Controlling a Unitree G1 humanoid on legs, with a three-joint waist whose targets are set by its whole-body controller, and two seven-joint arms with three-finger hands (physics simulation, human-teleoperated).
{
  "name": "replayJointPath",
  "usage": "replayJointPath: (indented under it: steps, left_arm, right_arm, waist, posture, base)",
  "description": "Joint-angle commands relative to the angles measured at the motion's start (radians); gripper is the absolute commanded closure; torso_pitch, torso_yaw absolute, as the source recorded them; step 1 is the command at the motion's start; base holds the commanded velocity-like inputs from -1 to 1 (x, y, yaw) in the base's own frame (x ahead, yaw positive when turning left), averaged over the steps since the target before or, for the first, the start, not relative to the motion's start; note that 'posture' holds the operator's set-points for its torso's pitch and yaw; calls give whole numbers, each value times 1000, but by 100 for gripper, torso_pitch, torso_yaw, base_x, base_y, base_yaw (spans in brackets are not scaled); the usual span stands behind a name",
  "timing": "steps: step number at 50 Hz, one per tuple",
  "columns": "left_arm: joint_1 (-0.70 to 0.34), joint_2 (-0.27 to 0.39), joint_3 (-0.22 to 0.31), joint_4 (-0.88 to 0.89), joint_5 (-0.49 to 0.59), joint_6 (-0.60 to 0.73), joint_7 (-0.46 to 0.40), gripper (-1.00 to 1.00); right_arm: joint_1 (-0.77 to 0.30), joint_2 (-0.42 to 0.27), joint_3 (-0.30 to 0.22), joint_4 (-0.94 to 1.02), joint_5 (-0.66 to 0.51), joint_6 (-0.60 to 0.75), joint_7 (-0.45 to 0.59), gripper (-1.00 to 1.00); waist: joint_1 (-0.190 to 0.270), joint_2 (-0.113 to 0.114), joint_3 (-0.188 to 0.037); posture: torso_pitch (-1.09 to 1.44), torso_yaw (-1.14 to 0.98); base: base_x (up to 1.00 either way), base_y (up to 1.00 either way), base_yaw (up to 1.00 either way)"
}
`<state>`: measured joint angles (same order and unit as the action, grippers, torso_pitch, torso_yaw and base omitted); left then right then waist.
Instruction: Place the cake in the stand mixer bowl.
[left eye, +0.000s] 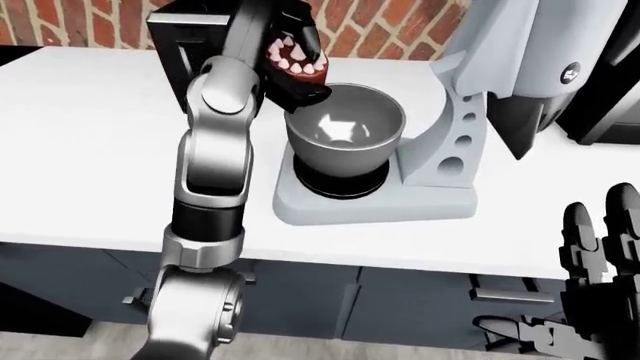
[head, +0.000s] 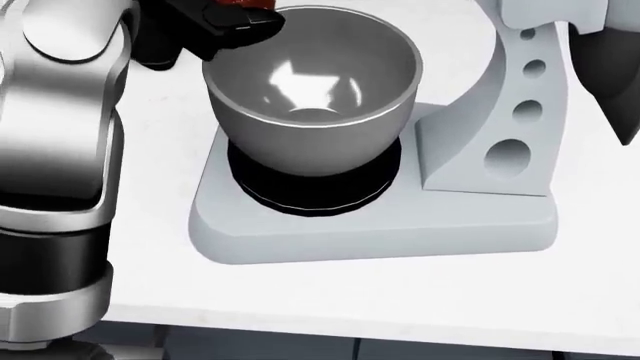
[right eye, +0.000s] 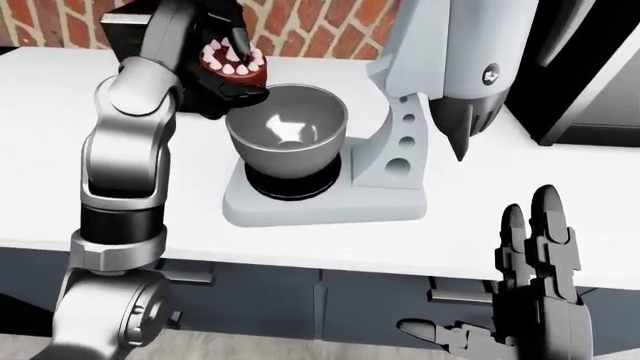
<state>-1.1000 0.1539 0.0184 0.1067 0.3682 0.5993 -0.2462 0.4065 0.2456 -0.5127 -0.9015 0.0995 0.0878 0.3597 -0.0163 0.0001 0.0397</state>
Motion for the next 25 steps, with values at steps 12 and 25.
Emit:
replayJointPath:
  steps: [12,25]
  left_arm:
    - [-63,-25,-5,-31,10,-27,17,100]
    - [-70,-67,-28,-45,33,-15,9,100]
  right_arm:
    - [6,9,-11,-32,20,-47,14,-100]
    - [12,17,-24,-19,35,-68,29,-100]
  waist:
    - [0,-3,-21]
    - [0,-5,-21]
  posture:
    - [0,0]
    - [0,0]
  base:
    - [0,0,0]
    - [0,0,0]
